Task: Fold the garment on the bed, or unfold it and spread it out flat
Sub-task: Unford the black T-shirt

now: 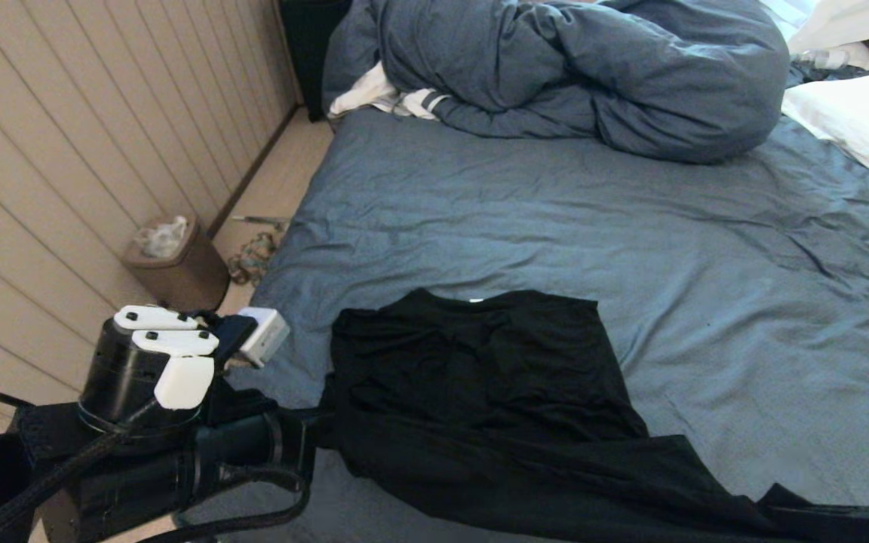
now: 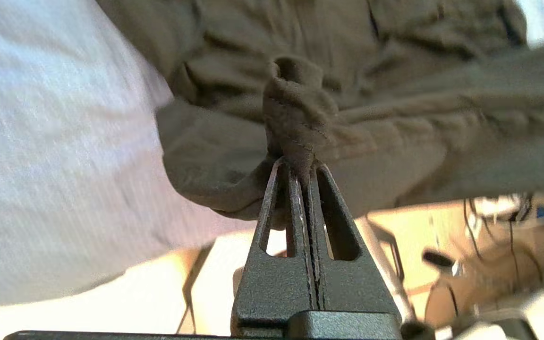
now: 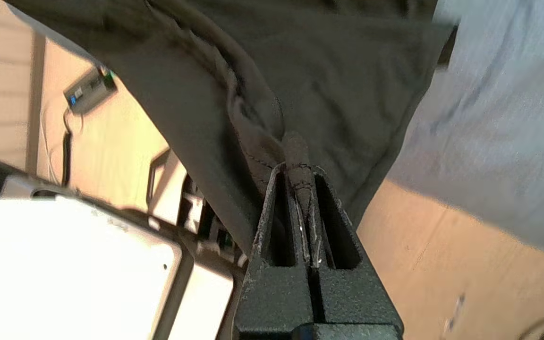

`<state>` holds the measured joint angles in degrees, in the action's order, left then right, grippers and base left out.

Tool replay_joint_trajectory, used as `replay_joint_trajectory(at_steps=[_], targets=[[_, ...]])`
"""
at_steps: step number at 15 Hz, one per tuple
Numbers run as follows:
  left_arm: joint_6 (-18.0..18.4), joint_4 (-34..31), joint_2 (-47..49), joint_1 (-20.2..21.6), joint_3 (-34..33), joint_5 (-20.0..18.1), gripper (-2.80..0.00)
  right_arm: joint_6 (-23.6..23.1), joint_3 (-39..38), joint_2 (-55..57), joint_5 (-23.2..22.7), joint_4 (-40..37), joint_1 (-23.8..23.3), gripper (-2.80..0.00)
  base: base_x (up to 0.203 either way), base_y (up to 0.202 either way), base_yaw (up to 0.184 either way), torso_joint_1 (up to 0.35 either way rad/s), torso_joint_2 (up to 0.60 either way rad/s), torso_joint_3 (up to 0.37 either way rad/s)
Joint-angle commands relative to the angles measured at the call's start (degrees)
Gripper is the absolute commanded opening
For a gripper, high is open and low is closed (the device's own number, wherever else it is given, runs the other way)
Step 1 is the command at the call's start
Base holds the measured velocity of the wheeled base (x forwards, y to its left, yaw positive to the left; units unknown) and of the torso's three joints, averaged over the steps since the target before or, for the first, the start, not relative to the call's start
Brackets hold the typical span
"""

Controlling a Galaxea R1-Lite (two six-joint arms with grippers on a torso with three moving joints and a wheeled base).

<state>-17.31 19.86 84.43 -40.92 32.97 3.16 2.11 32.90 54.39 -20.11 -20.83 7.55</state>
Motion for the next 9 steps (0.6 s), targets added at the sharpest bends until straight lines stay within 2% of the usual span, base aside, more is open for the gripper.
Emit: replay_joint_trajectory(at_steps=[1,6,9], targets=[[-0.1,-0.7,-1.7,-0.8,-1.3,0.0,-2.8,-0.1,-0.9,0.0,-0.1,-1.0,0.2,-2.8,0.0,0.0,0.0,0.0,0.0,0.0],[-3.1,-4.1,-1.6,-7.8,-5.7,-0.4,-2.8,-1.1,-3.2,3.0,0.0,-3.4,0.5,-2.8,0.0,0.0,0.0,0.0,0.0,0.0],[-4.6,-4.1,2.4,-9.3,-7.6,-1.2,-2.8,-2.8,-4.9,7.4,0.0,-3.3,0.5,-2.8,0.0,0.0,0.0,0.0,0.0,0.0]])
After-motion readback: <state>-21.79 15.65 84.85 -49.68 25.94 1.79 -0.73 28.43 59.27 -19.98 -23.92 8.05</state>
